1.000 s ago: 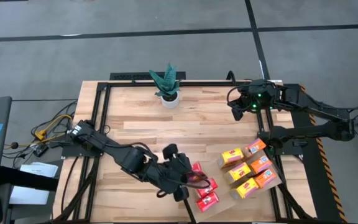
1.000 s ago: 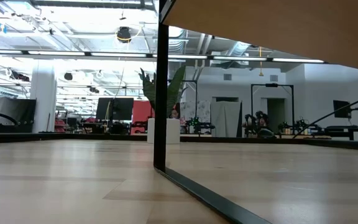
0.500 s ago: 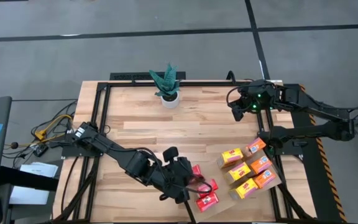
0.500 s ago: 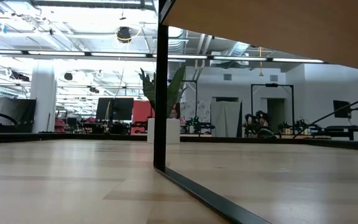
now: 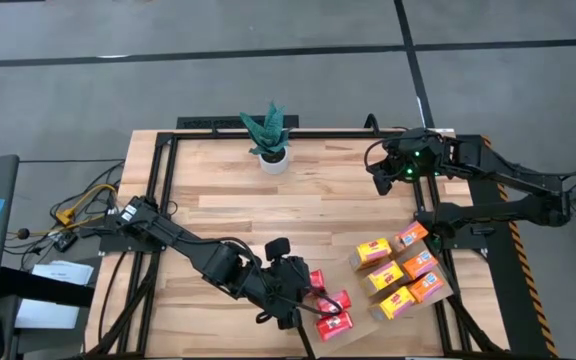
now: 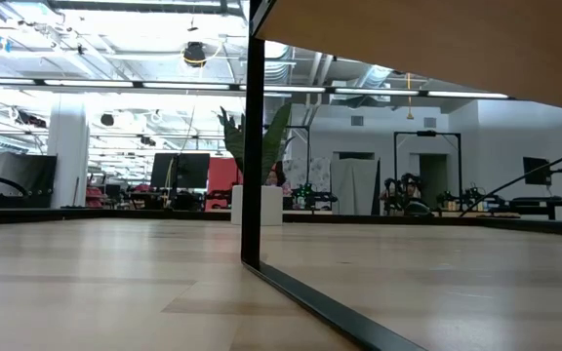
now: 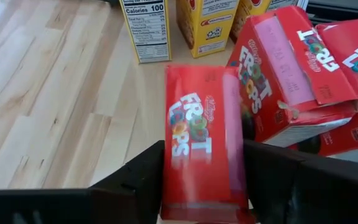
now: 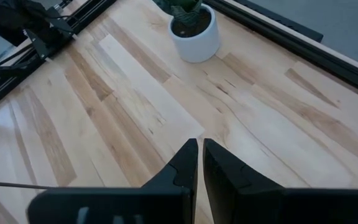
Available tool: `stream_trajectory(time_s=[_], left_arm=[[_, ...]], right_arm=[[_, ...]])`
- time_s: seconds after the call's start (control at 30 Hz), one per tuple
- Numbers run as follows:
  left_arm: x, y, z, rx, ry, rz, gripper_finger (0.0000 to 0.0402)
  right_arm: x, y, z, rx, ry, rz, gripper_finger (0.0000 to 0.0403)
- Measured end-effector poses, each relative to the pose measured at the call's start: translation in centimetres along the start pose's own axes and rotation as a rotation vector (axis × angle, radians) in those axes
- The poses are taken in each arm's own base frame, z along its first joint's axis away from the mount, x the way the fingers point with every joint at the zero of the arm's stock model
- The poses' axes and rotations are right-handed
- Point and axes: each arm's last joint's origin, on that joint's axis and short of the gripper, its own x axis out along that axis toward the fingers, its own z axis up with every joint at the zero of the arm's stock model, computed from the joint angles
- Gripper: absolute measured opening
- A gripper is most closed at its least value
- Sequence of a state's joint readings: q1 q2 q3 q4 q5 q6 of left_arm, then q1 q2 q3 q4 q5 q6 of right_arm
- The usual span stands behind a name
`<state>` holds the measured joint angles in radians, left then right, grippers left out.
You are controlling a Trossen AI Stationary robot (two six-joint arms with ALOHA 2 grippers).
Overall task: Stack cereal on shelf
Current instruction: Put the red cereal box on the shelf aligned with the other red cereal boxes
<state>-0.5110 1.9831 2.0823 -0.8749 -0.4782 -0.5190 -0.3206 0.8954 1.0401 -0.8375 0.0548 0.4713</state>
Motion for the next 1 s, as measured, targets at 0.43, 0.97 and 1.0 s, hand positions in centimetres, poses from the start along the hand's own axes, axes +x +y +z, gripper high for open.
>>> stream_trajectory(time_s=[0.43,0.97,1.0], left_arm=[[0.2,0.3,0.3,-0.015,-0.002,-0.014,0.0224],[-2.9,1.1,3.2,-0.097,-0.05,-0.061,0.0229],[-3.2,1.1,3.4,-0.109,-0.046,-0.063,0.0229]], right_arm=[[0.0,0.3,0.3,0.012,-0.016,0.054,0.0052],[-4.8,2.7,3.0,-0.059,-0.142,0.256,0.0034],[-5.4,3.1,3.2,-0.059,-0.151,0.279,0.0027]])
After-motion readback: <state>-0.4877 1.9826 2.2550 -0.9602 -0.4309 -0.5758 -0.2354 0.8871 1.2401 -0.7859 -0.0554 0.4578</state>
